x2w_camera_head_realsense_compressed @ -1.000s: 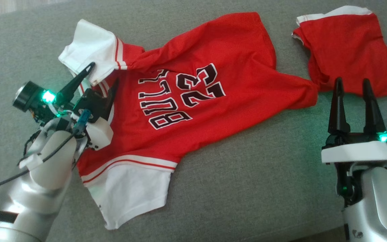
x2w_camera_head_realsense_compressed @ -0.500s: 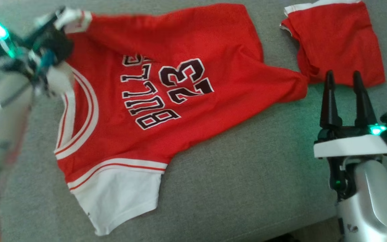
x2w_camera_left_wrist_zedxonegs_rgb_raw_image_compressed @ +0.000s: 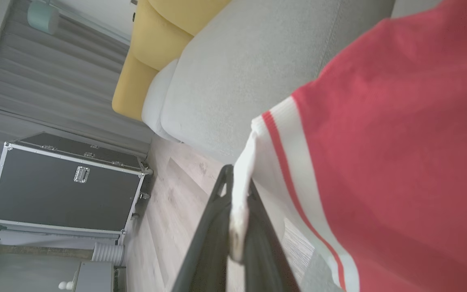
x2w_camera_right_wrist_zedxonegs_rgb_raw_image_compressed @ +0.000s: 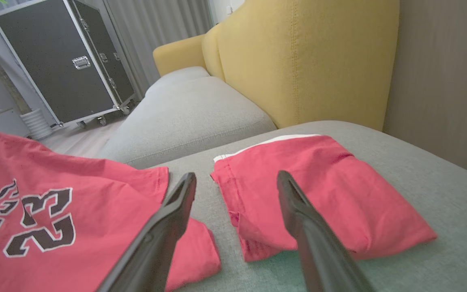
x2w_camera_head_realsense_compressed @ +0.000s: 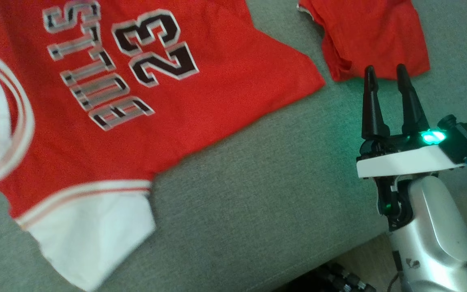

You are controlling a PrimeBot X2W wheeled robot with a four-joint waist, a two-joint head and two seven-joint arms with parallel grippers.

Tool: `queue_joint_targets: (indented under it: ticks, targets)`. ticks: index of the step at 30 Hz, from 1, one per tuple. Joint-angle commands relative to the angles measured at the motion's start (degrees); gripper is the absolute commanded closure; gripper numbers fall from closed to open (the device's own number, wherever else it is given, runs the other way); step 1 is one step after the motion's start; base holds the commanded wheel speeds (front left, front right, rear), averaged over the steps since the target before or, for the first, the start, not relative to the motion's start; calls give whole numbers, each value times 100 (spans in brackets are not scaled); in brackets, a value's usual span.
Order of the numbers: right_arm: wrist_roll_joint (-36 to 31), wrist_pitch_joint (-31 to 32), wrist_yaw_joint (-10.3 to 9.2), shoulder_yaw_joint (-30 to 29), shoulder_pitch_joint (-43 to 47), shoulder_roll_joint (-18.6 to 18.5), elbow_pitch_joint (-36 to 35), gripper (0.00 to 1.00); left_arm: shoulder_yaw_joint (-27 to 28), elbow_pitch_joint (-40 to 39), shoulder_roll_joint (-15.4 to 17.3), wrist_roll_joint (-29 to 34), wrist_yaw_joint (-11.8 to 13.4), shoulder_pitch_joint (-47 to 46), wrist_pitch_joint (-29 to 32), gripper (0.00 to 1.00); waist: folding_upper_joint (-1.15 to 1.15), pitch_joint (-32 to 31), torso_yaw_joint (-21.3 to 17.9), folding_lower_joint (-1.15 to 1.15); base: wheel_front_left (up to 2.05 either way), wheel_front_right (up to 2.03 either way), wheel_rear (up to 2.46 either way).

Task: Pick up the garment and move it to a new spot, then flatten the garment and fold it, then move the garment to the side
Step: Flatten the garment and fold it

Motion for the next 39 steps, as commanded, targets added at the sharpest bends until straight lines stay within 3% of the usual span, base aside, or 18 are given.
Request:
queue_joint_targets:
  ticks: [1,9,19,31,39]
  targets:
    - [59,-61,-4,112,-86,-17,-198,0,182,-75,269,-18,22,-493,-87,2,0,157,-131,-1,0,0,0]
    - [-50,-61,-4,59,-59,-17,-199,0,446,271,-171,-337,749,-610,-1000,0,0,151,97,-1,0,0,0]
    - [-599,-61,-4,-255,-29,-17,-117,0,1218,284,-859,-1621,1086,543,-1737,0,0,-523,936,-1,0,0,0]
    - [-1004,-61,-4,-635,453,-17,39,0,2054,-1904,-1342,-2754,1361,3508,-1773,0,0,-1583,1982,-1,0,0,0]
    - [-1046,-61,-4,-643,788,-17,177,0,2444,-2804,-1660,-3121,1598,5191,-1773,0,0,-1970,2214,-1,0,0,0]
